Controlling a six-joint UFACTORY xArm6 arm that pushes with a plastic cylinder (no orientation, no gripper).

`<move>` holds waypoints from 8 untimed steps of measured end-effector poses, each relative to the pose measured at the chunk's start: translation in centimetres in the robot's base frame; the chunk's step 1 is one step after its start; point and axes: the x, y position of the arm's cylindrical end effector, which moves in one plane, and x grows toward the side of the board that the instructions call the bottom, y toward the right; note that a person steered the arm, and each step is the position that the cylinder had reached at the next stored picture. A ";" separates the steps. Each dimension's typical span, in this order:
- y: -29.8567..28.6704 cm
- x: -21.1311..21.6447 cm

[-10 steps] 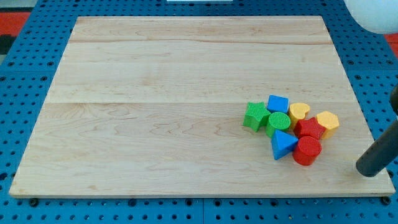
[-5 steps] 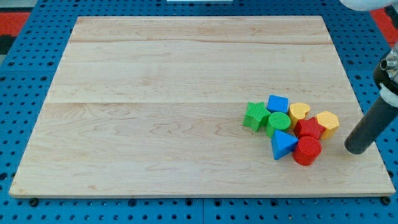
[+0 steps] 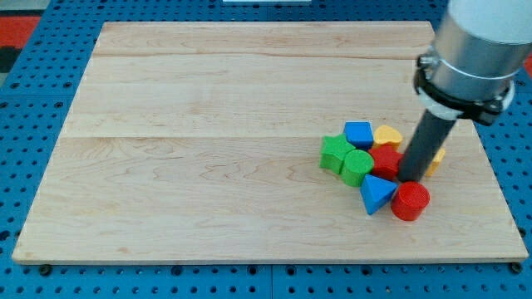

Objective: Move the red star to the top left

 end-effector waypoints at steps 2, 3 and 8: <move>-7.3 -3.7; -8.4 -3.7; -16.6 -7.3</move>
